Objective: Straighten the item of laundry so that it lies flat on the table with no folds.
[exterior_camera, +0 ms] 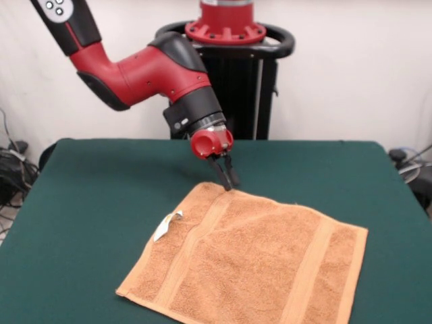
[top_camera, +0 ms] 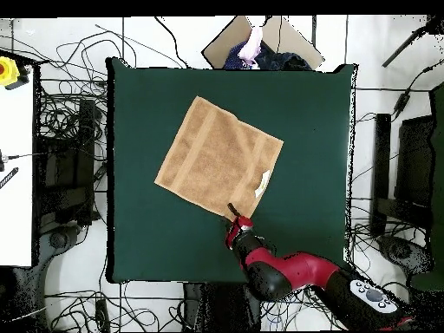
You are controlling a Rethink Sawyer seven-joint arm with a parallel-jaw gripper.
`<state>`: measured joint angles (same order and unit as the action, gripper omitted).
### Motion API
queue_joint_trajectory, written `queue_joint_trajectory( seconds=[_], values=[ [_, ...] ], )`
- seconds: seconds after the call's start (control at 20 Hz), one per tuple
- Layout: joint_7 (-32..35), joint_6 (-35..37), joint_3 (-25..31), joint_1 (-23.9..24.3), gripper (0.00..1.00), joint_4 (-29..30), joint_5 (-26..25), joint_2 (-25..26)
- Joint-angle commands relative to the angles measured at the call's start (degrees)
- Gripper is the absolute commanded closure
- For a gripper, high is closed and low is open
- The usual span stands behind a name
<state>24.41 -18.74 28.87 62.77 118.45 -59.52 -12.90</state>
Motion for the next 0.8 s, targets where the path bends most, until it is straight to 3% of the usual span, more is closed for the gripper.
queue_joint_trajectory(
  seconds=[0.05, 0.8],
  values=[
    [15.6, 0.0, 0.5, -0.4, 0.0, -8.5, 0.5, 1.3],
    [13.9, 5.1, -0.4, -4.8, 0.0, -10.8, 1.2, 2.3]
  ],
)
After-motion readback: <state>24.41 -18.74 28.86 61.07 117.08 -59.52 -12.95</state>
